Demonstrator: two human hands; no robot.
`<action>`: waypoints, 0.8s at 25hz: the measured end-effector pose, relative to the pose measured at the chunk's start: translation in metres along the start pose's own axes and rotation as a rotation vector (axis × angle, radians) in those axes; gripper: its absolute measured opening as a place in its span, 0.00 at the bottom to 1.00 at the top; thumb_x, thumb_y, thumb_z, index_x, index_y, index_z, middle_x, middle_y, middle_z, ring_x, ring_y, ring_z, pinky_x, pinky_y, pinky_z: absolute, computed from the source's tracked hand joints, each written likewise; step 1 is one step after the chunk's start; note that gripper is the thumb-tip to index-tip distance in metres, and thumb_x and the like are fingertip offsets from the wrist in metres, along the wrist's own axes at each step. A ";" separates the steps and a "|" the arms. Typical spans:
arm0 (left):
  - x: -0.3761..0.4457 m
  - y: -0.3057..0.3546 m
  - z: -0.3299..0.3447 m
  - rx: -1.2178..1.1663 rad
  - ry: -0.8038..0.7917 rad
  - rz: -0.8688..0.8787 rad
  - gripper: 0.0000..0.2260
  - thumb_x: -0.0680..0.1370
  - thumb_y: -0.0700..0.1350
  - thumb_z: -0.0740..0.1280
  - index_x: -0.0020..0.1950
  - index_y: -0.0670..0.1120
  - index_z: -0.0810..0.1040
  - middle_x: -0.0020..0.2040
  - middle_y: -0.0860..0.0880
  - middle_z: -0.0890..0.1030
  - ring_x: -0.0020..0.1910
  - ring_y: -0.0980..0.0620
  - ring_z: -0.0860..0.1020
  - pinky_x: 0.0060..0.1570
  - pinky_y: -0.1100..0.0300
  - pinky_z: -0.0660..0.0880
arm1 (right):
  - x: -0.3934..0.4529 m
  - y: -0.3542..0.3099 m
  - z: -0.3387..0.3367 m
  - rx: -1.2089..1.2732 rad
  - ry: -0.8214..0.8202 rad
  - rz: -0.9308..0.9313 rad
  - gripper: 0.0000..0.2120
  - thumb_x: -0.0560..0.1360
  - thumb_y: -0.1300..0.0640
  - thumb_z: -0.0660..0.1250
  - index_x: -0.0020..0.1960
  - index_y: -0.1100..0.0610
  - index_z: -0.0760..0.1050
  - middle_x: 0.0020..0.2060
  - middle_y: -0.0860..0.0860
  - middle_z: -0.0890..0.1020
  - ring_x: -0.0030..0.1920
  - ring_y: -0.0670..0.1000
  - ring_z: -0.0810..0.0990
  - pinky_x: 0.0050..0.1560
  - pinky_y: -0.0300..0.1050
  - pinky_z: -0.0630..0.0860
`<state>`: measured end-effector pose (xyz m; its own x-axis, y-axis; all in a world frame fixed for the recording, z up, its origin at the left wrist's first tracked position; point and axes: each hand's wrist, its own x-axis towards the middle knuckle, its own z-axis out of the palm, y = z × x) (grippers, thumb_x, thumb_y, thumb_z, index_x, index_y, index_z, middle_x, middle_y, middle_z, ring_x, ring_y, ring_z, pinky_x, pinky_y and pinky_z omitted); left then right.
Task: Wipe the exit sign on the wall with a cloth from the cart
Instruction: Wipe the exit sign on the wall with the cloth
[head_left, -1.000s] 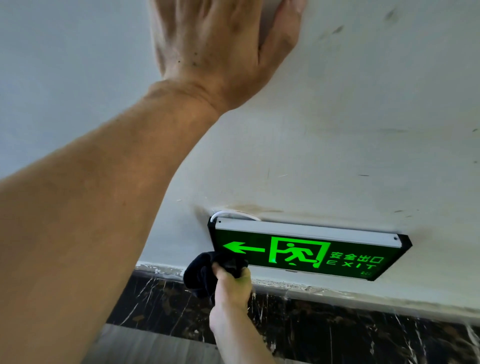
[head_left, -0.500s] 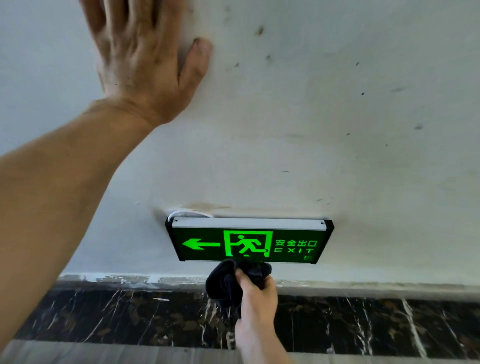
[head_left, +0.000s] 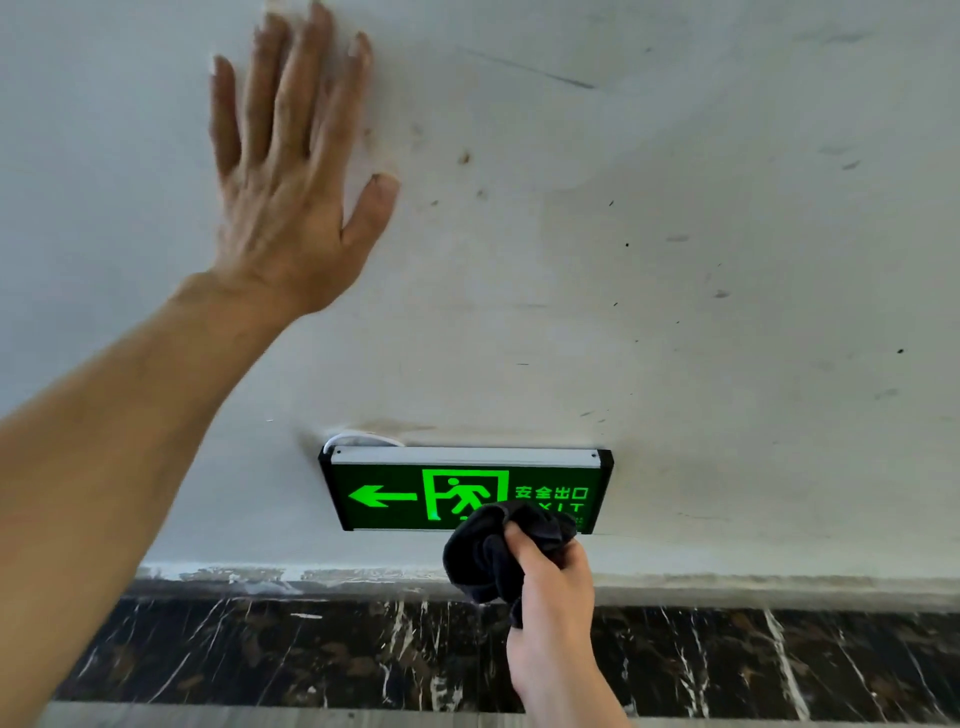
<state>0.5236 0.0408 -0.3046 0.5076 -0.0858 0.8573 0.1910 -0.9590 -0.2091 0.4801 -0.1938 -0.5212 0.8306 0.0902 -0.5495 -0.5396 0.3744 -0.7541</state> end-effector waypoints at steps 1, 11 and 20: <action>-0.012 0.011 -0.004 -0.065 -0.004 -0.022 0.29 0.81 0.57 0.51 0.77 0.43 0.52 0.76 0.38 0.55 0.74 0.40 0.51 0.70 0.39 0.47 | -0.002 -0.003 -0.001 0.001 -0.014 0.004 0.10 0.71 0.63 0.73 0.49 0.54 0.77 0.49 0.56 0.84 0.51 0.56 0.81 0.58 0.58 0.76; -0.238 0.145 -0.052 -1.620 -0.831 -0.865 0.29 0.75 0.41 0.69 0.72 0.49 0.61 0.68 0.47 0.73 0.67 0.53 0.70 0.64 0.58 0.69 | -0.015 -0.005 -0.012 -0.324 -0.258 0.036 0.14 0.67 0.65 0.76 0.50 0.62 0.76 0.39 0.61 0.87 0.40 0.60 0.86 0.44 0.54 0.82; -0.312 0.114 -0.036 -1.777 -0.159 -1.669 0.26 0.70 0.25 0.62 0.65 0.41 0.73 0.62 0.39 0.78 0.60 0.41 0.76 0.52 0.53 0.78 | -0.019 -0.047 0.042 -1.265 -0.301 -1.321 0.17 0.77 0.42 0.59 0.57 0.49 0.79 0.56 0.46 0.84 0.58 0.47 0.80 0.60 0.49 0.76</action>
<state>0.3565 -0.0521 -0.5787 0.7898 0.5749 -0.2138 -0.2066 0.5775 0.7898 0.4949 -0.1742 -0.4603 0.6632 0.5434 0.5147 0.7485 -0.4857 -0.4515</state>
